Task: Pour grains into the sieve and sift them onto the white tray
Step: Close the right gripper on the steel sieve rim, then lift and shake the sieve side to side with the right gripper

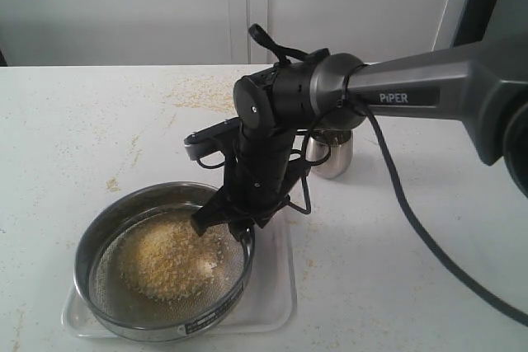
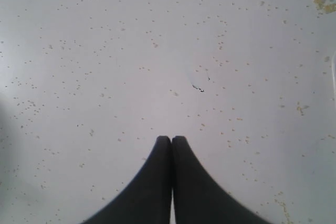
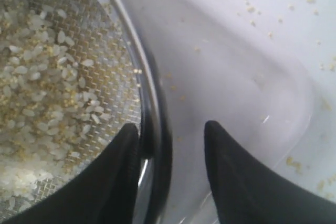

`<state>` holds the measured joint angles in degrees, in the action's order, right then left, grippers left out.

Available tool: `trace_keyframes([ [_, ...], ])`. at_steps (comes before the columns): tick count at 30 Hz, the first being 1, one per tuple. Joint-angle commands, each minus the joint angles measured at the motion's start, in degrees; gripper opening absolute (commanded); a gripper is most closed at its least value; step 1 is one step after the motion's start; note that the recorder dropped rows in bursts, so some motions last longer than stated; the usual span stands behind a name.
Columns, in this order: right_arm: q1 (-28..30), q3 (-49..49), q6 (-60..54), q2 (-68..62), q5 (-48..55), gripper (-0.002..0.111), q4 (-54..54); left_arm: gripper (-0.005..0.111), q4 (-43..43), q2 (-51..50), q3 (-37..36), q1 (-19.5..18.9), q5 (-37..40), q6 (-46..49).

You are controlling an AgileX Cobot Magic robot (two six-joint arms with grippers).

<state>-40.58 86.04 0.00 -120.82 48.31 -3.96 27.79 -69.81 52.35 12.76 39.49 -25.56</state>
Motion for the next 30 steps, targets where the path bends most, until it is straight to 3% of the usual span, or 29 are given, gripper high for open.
trace_keyframes([
  [1, -0.04, 0.05, 0.00, -0.54, 0.35, 0.035, 0.28, 0.000, 0.11, 0.62, -0.43, -0.07, 0.65, -0.16],
  [4, -0.04, 0.05, 0.00, -0.54, 0.46, 0.022, 0.28, 0.000, 0.11, 0.62, -0.43, -0.07, 0.65, -0.16],
  [7, -0.04, 0.05, 0.00, -0.54, 0.46, 0.001, 0.28, 0.000, 0.11, 0.62, -0.43, -0.07, 0.65, -0.16],
  [18, 0.67, 2.77, 0.00, 1.78, 4.96, 0.000, -1.43, 0.000, 0.11, 0.62, -0.43, -0.07, 0.65, -0.16],
  [30, 5.79, 6.51, -1.45, 4.37, 6.73, 0.000, -5.90, 0.000, 0.11, 0.62, -0.43, -0.07, 0.65, -0.16],
])
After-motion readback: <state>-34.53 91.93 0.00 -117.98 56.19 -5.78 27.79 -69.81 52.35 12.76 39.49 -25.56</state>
